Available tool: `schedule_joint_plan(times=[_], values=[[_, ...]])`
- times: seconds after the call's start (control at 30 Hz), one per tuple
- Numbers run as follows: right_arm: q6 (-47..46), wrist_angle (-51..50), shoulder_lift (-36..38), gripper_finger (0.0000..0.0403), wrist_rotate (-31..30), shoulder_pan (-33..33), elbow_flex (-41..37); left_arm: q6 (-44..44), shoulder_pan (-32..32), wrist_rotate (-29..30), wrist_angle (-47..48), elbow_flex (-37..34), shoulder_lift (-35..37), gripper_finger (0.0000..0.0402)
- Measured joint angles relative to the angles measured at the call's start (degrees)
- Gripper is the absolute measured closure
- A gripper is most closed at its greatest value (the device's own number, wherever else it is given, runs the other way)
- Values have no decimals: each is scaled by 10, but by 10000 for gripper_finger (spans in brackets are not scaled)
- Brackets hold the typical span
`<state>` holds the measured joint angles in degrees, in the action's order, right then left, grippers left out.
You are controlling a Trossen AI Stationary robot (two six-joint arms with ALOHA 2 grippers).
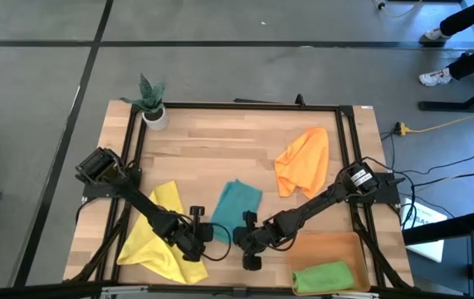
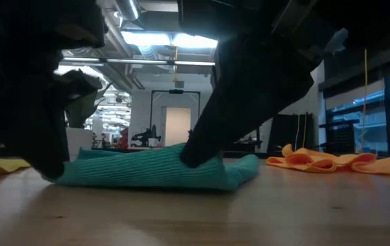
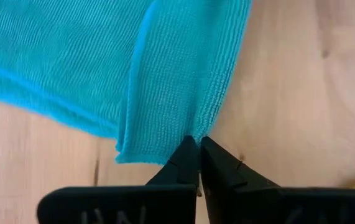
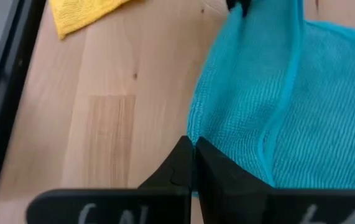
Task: Roll microfiber towels into tight, uniform cylinder then place into a basket
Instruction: Roll the blue microfiber towel
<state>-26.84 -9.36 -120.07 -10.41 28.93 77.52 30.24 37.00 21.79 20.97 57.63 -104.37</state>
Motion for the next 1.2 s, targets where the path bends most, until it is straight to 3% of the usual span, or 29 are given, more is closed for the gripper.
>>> schedule_joint_plan(times=[0.27,0.43,0.7,1.03,1.2], values=[[-46,-32,0,395,24,1,0,-36,-38,-76,9,45,0,401],[-63,-55,19,395,21,1,0,-37,-61,-78,13,53,0,401],[-119,-108,50,393,-61,20,0,-35,-66,-75,10,53,0,401],[-155,-142,50,392,-80,22,0,-38,-68,1,9,53,0,401],[-197,-177,51,392,-110,22,0,-34,-76,-32,8,53,0,401]])
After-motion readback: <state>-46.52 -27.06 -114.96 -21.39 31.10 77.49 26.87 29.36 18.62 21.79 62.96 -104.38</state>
